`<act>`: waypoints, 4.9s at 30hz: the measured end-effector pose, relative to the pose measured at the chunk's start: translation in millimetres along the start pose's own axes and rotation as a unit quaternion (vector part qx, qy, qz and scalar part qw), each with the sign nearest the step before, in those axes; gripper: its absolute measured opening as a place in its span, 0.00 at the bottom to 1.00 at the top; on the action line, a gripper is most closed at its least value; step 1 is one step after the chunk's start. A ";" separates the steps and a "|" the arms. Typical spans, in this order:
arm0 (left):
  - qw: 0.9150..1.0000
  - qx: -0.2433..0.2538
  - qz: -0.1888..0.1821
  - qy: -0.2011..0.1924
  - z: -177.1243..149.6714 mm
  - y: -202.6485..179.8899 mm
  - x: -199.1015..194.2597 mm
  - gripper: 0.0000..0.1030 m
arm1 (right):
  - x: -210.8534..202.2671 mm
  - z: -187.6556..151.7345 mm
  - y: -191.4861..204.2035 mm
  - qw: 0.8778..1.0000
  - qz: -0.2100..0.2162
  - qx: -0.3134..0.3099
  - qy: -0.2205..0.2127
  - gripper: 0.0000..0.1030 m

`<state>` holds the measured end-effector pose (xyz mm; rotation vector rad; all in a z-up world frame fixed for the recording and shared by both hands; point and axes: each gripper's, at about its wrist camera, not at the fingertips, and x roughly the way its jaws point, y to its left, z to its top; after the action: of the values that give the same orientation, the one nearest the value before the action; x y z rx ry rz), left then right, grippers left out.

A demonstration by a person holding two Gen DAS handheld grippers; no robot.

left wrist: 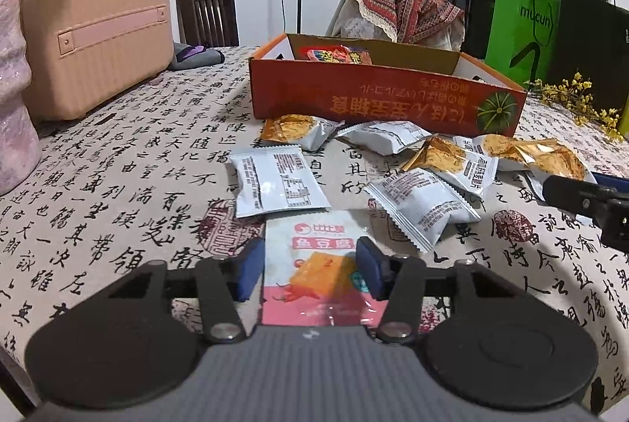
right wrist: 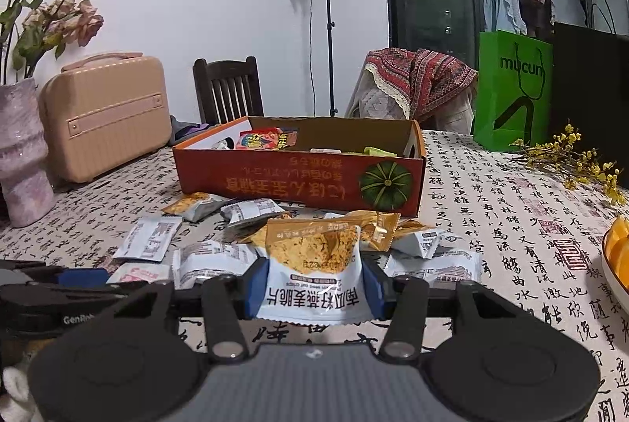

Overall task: Organize snacks
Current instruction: 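Carry the pink packet and cracker packet into the orange box and release, then move both tools from the box back to the snack pile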

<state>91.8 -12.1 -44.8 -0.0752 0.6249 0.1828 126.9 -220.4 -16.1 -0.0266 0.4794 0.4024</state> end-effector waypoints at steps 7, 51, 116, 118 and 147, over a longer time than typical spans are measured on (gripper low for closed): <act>1.000 -0.004 -0.015 0.005 -1.8 0.4 -5.6 0.64 | -0.7 0.3 0.7 1.000 0.000 -0.001 -0.001 0.48; 0.992 0.017 -0.050 -0.115 40.6 7.2 -48.6 0.66 | -5.5 27.3 -4.6 0.999 -0.014 0.005 -0.034 0.49; 0.987 -0.066 -0.035 -0.143 173.5 -1.7 122.2 1.00 | 165.9 123.6 -66.6 0.994 -0.047 0.079 -0.053 1.00; 0.989 -0.070 -0.037 -0.125 176.7 -0.2 120.1 1.00 | 160.6 125.2 -65.4 0.994 -0.053 0.080 -0.054 1.00; 0.992 -0.037 -0.066 -0.097 98.7 33.7 19.2 1.00 | 42.6 57.3 -84.9 0.992 -0.087 0.088 0.008 1.00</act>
<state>157.3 36.1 23.3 -0.1679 0.4170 0.0835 219.3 -276.1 9.7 0.0983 0.5225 0.1885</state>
